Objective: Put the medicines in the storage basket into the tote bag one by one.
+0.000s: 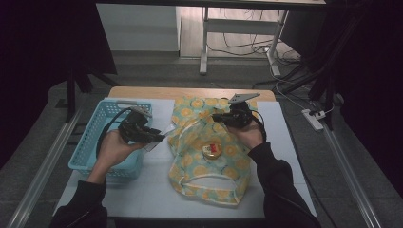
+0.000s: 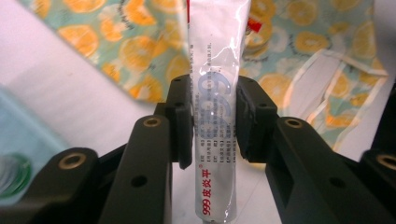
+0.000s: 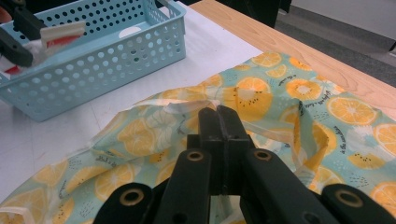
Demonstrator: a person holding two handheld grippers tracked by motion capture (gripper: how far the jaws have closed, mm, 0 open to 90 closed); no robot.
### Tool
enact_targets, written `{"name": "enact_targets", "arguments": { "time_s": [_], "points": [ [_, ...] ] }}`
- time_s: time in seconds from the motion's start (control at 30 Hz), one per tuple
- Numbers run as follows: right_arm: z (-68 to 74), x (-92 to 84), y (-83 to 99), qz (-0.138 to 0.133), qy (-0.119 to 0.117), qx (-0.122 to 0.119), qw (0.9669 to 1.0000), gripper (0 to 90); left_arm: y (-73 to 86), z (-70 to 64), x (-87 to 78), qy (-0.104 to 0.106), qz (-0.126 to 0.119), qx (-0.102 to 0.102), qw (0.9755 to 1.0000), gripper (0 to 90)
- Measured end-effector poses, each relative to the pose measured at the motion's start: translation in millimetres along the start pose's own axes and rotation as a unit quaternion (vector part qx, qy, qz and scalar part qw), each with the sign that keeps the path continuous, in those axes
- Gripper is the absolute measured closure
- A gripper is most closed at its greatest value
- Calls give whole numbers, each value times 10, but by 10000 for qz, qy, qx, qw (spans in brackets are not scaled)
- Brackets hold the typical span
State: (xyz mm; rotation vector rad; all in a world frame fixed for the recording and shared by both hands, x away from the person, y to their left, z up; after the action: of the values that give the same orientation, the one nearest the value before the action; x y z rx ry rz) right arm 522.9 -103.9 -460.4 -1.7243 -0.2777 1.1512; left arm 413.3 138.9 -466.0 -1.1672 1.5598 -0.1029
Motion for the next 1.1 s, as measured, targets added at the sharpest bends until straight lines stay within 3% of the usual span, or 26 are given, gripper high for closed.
{"name": "enact_targets", "arguments": {
  "time_s": [0.37, 0.67, 0.9, 1.1],
  "points": [
    [2, 2, -3, -25, 7, 3, 10000, 900, -233, -194, 421, 167, 193, 251, 9994, 697],
    [-1, 12, -6, -29, 14, 10, 10000, 900, -374, -271, 739, 246, 254, 312, 9989, 697],
    [4, 18, -14, -58, 20, -16, 10000, 900, -461, -278, 988, 228, 299, 324, 9988, 697],
    [-2, 18, -8, -44, 31, -11, 10000, 900, -518, -195, 1156, 72, 277, 249, 9993, 697]
  ]
}}
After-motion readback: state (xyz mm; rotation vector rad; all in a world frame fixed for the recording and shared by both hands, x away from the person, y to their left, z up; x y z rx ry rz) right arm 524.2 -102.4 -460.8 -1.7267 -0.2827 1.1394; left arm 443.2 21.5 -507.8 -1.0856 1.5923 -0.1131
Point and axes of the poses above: each handheld gripper's, and its own axes: x roughly forward along the jaws, y roughly out of its underside, z roughly to its left, the point moved 7 cm from there along x, roughly forward along the jaws, and after that the axes turned 13 degrees about y, right-handed, at the moved point
